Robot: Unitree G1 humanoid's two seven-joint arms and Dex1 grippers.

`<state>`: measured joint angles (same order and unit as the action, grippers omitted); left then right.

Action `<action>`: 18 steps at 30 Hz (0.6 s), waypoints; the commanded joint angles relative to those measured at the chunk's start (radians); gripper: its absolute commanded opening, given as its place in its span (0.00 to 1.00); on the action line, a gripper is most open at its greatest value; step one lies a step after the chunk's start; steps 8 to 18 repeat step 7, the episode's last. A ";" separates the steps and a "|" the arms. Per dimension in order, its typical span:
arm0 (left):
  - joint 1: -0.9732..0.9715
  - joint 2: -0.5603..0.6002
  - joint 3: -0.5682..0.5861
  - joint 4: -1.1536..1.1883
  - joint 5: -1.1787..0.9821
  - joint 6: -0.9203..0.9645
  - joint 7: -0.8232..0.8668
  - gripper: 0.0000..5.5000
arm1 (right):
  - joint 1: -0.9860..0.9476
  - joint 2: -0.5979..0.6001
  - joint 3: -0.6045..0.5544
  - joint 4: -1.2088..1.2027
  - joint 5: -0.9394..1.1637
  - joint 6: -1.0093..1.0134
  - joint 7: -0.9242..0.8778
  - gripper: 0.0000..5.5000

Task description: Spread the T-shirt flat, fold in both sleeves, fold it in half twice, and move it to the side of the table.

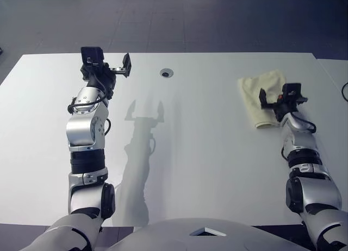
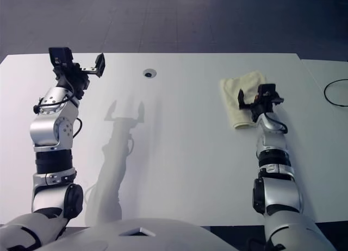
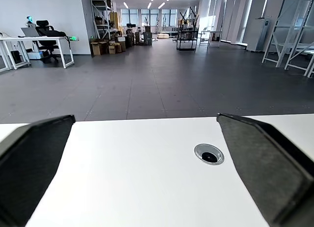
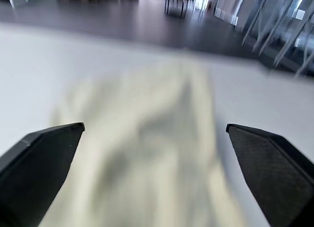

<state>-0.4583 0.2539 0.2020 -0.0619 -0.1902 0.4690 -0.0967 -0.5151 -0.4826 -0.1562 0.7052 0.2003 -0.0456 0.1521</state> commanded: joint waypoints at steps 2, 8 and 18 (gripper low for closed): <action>0.070 -0.007 0.004 -0.295 0.037 0.183 0.107 0.98 | 0.205 0.083 0.012 -0.889 0.131 0.501 -0.172 0.98; 0.018 0.048 -0.028 -0.325 0.031 0.338 0.093 0.98 | 0.206 0.125 0.012 -0.943 0.114 0.620 -0.213 0.98; 0.018 0.048 -0.028 -0.325 0.031 0.338 0.093 0.98 | 0.206 0.125 0.012 -0.943 0.114 0.620 -0.213 0.98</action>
